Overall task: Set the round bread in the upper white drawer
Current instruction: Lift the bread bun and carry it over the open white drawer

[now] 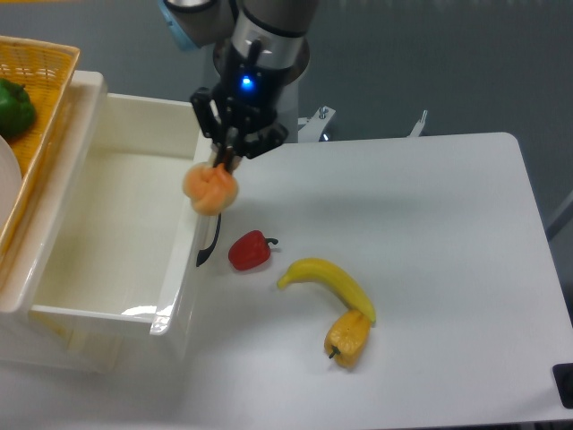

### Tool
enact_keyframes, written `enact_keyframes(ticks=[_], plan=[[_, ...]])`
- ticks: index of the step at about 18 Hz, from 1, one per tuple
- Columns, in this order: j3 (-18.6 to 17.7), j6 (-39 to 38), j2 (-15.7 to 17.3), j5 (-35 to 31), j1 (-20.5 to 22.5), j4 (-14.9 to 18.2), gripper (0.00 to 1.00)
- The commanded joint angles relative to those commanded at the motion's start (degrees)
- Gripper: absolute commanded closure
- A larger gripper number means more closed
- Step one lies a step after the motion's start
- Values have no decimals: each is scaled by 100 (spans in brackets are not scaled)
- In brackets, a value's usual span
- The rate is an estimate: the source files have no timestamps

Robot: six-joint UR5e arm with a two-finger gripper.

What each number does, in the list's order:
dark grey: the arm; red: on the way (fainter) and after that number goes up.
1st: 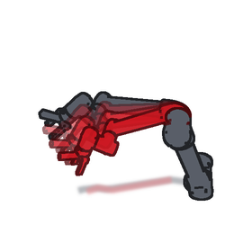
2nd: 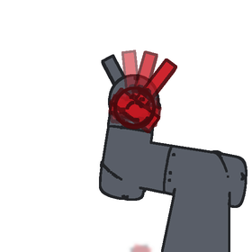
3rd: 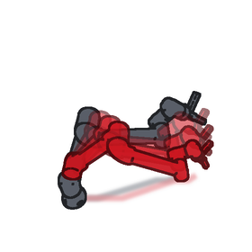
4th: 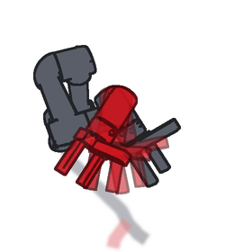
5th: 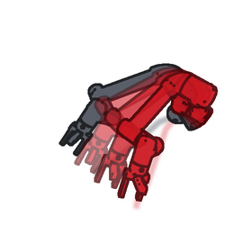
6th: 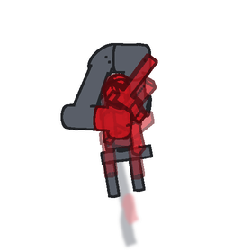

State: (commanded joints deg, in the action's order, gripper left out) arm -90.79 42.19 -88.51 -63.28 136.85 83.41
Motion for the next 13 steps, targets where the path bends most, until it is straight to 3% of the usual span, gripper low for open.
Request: enact_keyframes(ticks=[8,13], plan=[[-9,0,-53,18,-352,-9,81],[-18,0,-158,9,-580,-9,70]])
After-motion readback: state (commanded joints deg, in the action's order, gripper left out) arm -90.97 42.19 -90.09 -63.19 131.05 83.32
